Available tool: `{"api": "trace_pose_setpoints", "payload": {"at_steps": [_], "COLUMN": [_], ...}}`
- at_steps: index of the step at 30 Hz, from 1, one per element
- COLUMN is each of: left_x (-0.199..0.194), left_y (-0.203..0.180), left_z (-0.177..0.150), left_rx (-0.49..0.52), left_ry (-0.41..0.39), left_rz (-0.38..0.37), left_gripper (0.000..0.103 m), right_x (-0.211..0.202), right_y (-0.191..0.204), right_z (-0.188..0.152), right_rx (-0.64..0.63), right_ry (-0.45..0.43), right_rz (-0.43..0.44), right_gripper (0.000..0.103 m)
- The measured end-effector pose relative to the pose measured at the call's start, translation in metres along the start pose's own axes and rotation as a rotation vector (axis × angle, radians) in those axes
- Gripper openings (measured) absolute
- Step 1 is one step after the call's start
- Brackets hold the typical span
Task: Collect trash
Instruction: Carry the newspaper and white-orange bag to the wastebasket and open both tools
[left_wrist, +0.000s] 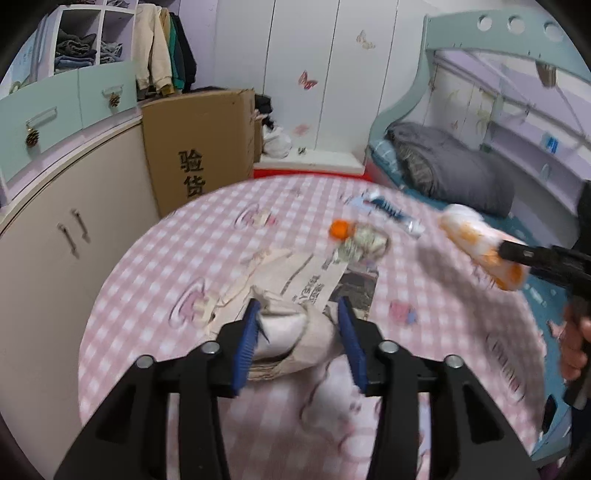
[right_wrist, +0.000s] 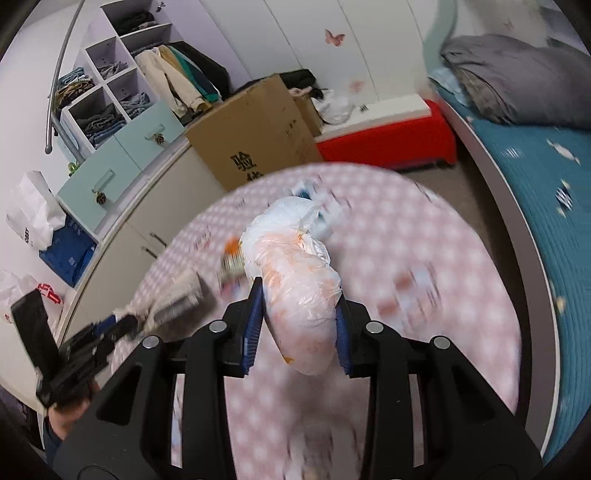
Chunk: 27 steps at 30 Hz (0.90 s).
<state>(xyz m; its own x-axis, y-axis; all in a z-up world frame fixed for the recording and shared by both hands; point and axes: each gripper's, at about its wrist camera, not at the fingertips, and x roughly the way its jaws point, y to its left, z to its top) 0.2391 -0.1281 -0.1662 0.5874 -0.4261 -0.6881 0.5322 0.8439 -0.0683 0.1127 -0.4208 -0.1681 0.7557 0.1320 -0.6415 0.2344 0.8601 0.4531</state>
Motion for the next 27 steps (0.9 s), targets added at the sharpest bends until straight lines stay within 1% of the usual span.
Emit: {"api": "trace_pose_setpoints", "payload": {"at_steps": [2, 3, 5, 6, 7, 8, 9, 10, 11, 12, 15, 19, 23, 26, 27], "left_x": [0.003, 0.007, 0.02, 0.028, 0.032, 0.029, 0.026, 0.023, 0.019, 0.015, -0.006, -0.039, -0.075, -0.104, -0.112], "left_y": [0.001, 0.003, 0.008, 0.01, 0.011, 0.01, 0.009, 0.008, 0.007, 0.005, 0.013, 0.033, 0.056, 0.077, 0.086], "left_z": [-0.007, -0.011, -0.014, -0.019, -0.023, -0.024, -0.025, -0.026, -0.028, -0.03, -0.035, -0.044, -0.057, -0.069, -0.073], "left_rx": [-0.009, -0.022, -0.03, -0.04, -0.048, -0.048, -0.051, -0.05, -0.045, -0.045, -0.076, -0.126, -0.163, -0.197, -0.208], "left_ry": [0.017, 0.024, 0.071, 0.106, 0.13, 0.114, 0.115, 0.11, 0.098, 0.09, 0.049, -0.004, -0.053, -0.088, -0.098], "left_rz": [0.035, 0.03, 0.03, 0.025, 0.008, 0.005, -0.026, -0.038, -0.047, -0.053, -0.074, -0.072, -0.049, -0.014, 0.001], "left_gripper": [0.082, 0.082, 0.081, 0.066, 0.062, 0.053, 0.042, 0.039, 0.031, 0.027, 0.026, 0.026, 0.026, 0.026, 0.026], "right_x": [-0.005, -0.006, -0.01, -0.011, -0.014, -0.018, -0.019, -0.021, -0.023, -0.024, -0.026, -0.023, -0.011, -0.001, 0.004], "right_y": [0.002, 0.003, 0.009, 0.011, 0.017, 0.022, 0.025, 0.03, 0.035, 0.037, 0.051, 0.077, 0.11, 0.146, 0.166], "right_z": [-0.014, -0.018, -0.025, -0.027, -0.028, -0.029, -0.03, -0.03, -0.03, -0.03, -0.032, -0.037, -0.041, -0.046, -0.049], "right_rx": [-0.001, -0.002, -0.001, -0.003, -0.01, -0.02, -0.029, -0.039, -0.048, -0.053, -0.071, -0.11, -0.153, -0.199, -0.228], "right_ry": [0.018, 0.024, 0.032, 0.031, 0.027, 0.023, 0.021, 0.019, 0.017, 0.016, 0.015, 0.028, 0.05, 0.072, 0.083], "right_rz": [-0.004, -0.006, 0.002, 0.006, 0.014, 0.02, 0.024, 0.027, 0.031, 0.034, 0.047, 0.083, 0.128, 0.174, 0.195], "right_gripper": [0.034, 0.034, 0.034, 0.034, 0.034, 0.034, 0.034, 0.034, 0.034, 0.034, 0.034, 0.034, 0.034, 0.034, 0.034]}}
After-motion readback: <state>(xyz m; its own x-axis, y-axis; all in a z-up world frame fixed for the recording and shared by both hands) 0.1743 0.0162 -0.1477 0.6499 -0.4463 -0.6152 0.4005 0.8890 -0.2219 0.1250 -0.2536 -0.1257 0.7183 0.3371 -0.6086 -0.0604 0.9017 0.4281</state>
